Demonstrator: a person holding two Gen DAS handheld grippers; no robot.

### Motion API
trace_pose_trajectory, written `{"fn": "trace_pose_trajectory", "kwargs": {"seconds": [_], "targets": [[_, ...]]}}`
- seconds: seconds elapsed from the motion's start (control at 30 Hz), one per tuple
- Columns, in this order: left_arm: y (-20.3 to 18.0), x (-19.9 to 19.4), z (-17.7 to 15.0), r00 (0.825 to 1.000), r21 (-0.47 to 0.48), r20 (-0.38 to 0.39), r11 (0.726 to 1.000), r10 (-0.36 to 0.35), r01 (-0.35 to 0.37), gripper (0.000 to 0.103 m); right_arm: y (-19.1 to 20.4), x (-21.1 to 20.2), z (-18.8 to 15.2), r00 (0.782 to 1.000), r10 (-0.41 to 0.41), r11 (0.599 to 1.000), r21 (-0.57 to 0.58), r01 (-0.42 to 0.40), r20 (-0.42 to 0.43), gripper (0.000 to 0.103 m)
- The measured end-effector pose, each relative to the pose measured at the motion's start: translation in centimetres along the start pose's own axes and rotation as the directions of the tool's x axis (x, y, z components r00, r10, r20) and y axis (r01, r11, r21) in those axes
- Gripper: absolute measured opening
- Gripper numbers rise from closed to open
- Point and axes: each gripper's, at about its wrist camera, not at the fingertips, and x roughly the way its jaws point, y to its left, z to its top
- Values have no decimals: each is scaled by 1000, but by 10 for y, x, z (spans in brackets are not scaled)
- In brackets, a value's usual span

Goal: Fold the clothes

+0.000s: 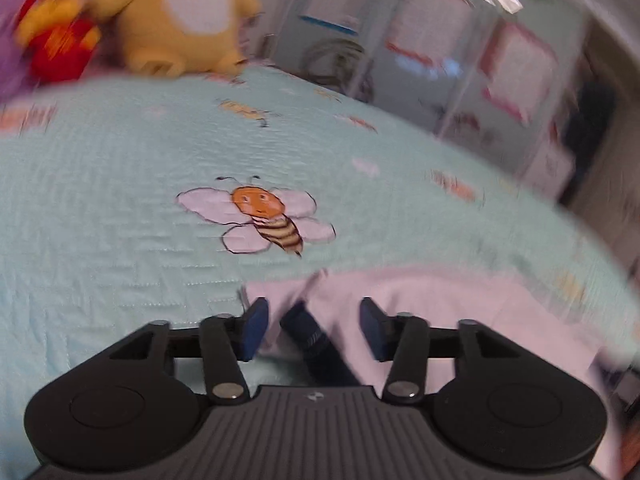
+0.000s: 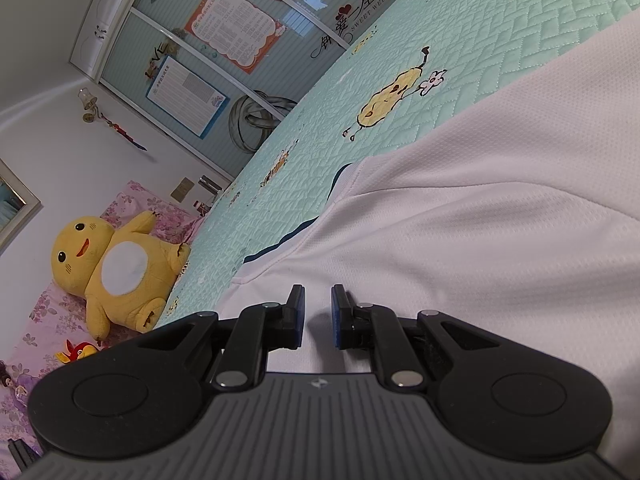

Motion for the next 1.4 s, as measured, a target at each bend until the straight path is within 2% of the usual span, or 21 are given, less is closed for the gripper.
{"fn": "trace_pose_trajectory", "kwargs": {"seconds": [0.07, 0.17, 0.3, 0.37, 0.47, 0.5, 0.57, 0.63, 0.73, 0.9, 1.17, 1.23, 1.3, 1.4], "targets": [[-15, -2, -10, 1000, 113, -1, 993, -13, 13, 46, 0, 0, 0, 1000, 0, 1000, 0, 0, 0, 13], [-15, -1, -15, 1000, 130, -4, 991, -19, 19, 50, 0, -1, 0, 1000, -2, 1000, -4, 2, 1, 13], [14, 4, -4, 999, -56, -1, 997, -45, 45, 61, 1, 0, 0, 1000, -3, 1000, -5, 3, 1, 13], [28, 6, 1, 998, -152, 2, 987, -59, 58, 61, 1, 0, 0, 1000, -3, 1000, -4, 3, 1, 13], [46, 0, 7, 997, -272, 64, 960, -44, 60, 61, 1, 1, 0, 1000, -4, 1000, -5, 4, 1, 13], [50, -3, 8, 995, -299, 90, 952, -42, 68, 61, 1, 1, -1, 1000, -4, 1000, -6, 4, 1, 13], [53, -3, 11, 996, -302, 90, 953, 3, 24, 61, 1, 1, -1, 1000, -5, 1000, -6, 5, 1, 13], [55, 6, 12, 998, -285, 50, 958, 37, -21, 61, 1, 1, -1, 1000, -5, 1000, -7, 5, 2, 13], [58, 20, 11, 999, -254, -8, 966, 47, -48, 56, 1, 1, -1, 1000, -6, 1000, -7, 6, 2, 13], [67, 24, 8, 999, -246, 1, 969, 37, -35, 39, 0, 1, 0, 1000, -6, 1000, -8, 6, 1, 13], [58, 30, 7, 1000, -147, -15, 989, -2, 0, 38, -1, 0, 1, 1000, -8, 1000, -11, 8, 2, 13], [51, 30, 5, 1000, -95, -12, 995, 14, -16, 37, -1, 0, 1, 1000, -8, 1000, -11, 8, 2, 13], [48, 34, 3, 999, -71, -34, 997, 1, -4, 3, -1, 0, 1, 1000, -8, 1000, -11, 8, 2, 13], [38, 36, 7, 999, -14, -32, 1000, 14, -14, 2, 1, 1, 1, 1000, -9, 1000, -11, 9, 2, 13]]}}
